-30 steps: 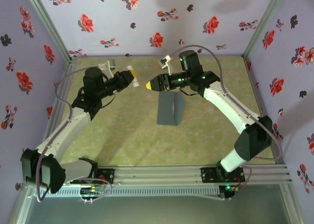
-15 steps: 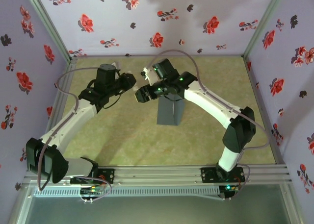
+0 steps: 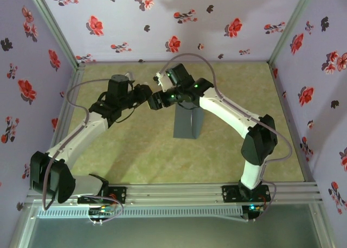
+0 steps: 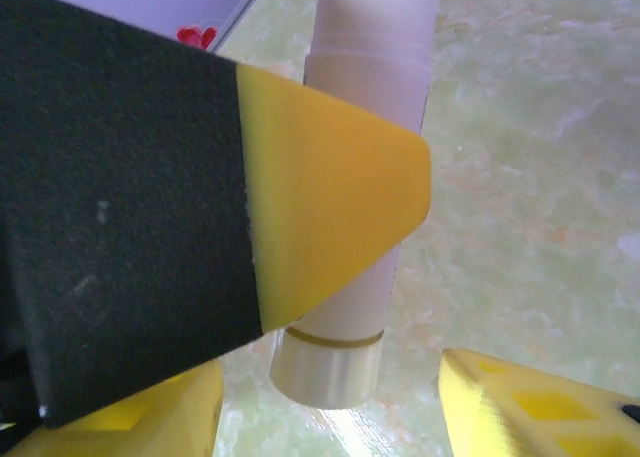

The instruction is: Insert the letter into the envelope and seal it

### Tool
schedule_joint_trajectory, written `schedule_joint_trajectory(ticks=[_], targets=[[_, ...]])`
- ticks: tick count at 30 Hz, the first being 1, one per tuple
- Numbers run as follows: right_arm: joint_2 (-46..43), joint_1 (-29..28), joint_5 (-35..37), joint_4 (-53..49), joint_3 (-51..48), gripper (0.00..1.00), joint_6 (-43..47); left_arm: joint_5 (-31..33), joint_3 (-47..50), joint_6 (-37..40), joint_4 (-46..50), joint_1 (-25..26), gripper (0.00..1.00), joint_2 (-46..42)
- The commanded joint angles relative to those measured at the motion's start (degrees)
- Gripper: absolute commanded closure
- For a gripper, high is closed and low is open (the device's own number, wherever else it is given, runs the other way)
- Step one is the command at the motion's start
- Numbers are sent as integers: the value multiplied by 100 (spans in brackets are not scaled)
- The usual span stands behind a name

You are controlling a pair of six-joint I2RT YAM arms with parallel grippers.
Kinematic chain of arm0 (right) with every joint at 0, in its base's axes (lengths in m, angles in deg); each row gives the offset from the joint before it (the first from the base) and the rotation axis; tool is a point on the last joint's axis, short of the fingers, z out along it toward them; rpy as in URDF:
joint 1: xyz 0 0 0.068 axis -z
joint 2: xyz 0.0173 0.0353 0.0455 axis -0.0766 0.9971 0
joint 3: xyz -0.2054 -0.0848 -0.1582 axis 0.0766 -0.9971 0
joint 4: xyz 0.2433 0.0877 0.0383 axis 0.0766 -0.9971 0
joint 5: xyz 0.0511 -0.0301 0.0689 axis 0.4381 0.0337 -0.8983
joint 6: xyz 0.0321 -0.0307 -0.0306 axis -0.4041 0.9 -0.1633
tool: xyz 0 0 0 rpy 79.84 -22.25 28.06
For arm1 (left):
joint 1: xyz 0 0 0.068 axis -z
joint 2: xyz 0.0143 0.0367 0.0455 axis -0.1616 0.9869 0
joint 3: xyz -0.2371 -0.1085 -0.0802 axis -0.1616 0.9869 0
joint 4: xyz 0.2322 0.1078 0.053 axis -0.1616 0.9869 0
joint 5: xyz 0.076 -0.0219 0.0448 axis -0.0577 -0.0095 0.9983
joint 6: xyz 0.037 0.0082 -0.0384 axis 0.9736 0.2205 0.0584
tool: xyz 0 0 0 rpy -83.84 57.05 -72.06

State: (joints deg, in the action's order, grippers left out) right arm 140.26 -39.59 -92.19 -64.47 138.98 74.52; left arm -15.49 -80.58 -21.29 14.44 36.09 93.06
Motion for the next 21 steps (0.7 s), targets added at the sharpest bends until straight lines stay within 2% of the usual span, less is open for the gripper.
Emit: schedule_joint_trajectory(ticks=[1, 14, 18, 21], targets=[[84, -24, -41, 200, 128, 43, -52, -218, 65, -169, -383, 20, 100, -137], [-38, 46, -24, 353, -44, 74, -18, -508, 172, -269, -576, 20, 100, -159], [-132, 96, -127, 414, -118, 79, -39, -766, 340, -246, -808, 21, 100, -215], [-299, 215, -469, 683, -299, 80, -192, -1249, 582, -224, -1317, 11, 100, -311]])
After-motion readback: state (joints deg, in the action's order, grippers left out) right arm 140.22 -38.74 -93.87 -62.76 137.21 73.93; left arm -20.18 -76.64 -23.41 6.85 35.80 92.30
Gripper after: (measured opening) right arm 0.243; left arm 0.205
